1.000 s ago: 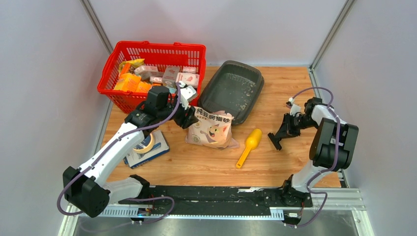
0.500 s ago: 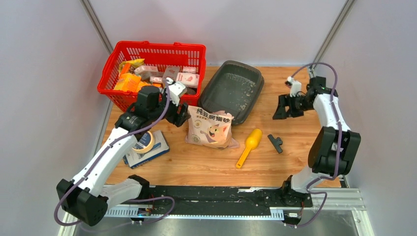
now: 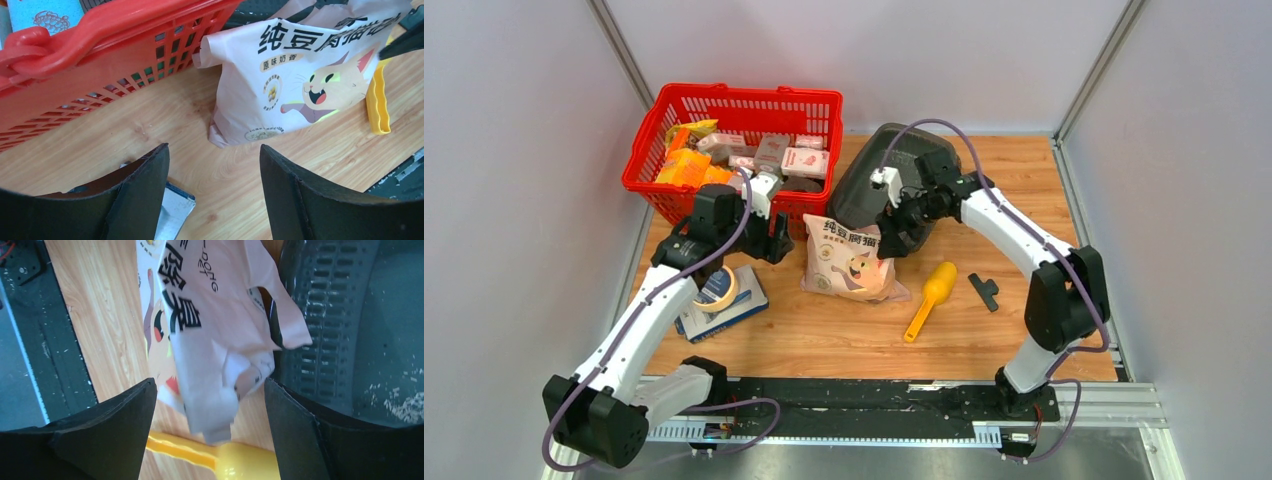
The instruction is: Fill the litter box with clean litter
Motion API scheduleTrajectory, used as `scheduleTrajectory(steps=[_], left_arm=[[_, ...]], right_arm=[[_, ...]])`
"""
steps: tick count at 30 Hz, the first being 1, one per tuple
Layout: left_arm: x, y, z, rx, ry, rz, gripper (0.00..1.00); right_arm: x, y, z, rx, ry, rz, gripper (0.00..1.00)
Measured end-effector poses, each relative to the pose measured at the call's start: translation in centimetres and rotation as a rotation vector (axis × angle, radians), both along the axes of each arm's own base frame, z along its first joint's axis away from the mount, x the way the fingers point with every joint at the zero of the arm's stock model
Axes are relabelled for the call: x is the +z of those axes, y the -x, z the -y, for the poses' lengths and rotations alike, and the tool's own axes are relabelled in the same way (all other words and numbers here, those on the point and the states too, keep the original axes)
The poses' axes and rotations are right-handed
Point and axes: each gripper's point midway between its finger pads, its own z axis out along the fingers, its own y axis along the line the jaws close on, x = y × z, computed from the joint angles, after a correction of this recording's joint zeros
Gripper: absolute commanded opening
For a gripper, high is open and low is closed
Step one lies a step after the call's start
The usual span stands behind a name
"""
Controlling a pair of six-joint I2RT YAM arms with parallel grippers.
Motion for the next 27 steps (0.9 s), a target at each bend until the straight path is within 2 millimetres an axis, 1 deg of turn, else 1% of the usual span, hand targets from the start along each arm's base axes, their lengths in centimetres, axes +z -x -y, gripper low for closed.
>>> scheduleTrajectory(steps=[2, 4, 5, 6, 8, 9, 12, 13, 17, 20, 23, 25, 27], left_arm=[[-0.1, 0.2, -0.1, -0.003, -0.001, -0.008, 0.74], [0.0, 0.4, -0.1, -0.007, 0.004, -0.007, 0.73], [0.1, 0.5, -0.1, -0.010, 0.007, -0.006, 0.72], [0.2, 0.6, -0.1, -0.012, 0.010, -0.003, 0.72], [0.4, 0.8, 0.0, -0.020, 0.019, 0.003, 0.72], [0.5, 1.0, 0.2, -0.028, 0.026, 0.003, 0.72], [0.6, 1.3, 0.5, -0.049, 0.041, -0.003, 0.75], [0.6, 1.4, 0.7, -0.059, 0.048, -0.006, 0.78], [0.7, 2.1, 1.8, -0.115, 0.093, -0.028, 0.79], [0.6, 2.7, 2.7, -0.169, 0.129, -0.058, 0.80], [0.5, 2.8, 3.4, -0.192, 0.170, -0.103, 0.80], [0.3, 2.7, 3.7, -0.196, 0.197, -0.136, 0.80], [0.0, 2.5, 4.0, -0.199, 0.225, -0.174, 0.80]], right_arm=[[-0.8, -0.3, -1.0, 0.016, 0.010, 0.009, 0.79], [-1.3, -0.5, -1.8, 0.028, 0.020, 0.017, 0.73], [-1.4, -0.6, -2.0, 0.032, 0.023, 0.023, 0.68], [-1.5, -0.7, -2.3, 0.036, 0.028, 0.030, 0.54], [-1.6, -0.8, -2.4, 0.041, 0.035, 0.047, 0.41], [-1.6, -1.0, -2.5, 0.042, 0.042, 0.059, 0.27], [-1.9, -0.5, -2.9, 0.088, 0.059, 0.101, 0.10], [-2.0, -0.2, -3.0, 0.111, 0.066, 0.121, 0.07], [-1.2, 1.6, -3.2, 0.207, 0.070, 0.266, 0.01], [-1.0, 3.5, -3.0, 0.307, 0.080, 0.415, 0.00], [-0.8, 5.3, -2.8, 0.403, 0.090, 0.555, 0.00], [-0.8, 6.0, -2.5, 0.451, 0.102, 0.627, 0.00], [-0.8, 6.0, -2.3, 0.483, 0.117, 0.676, 0.00]])
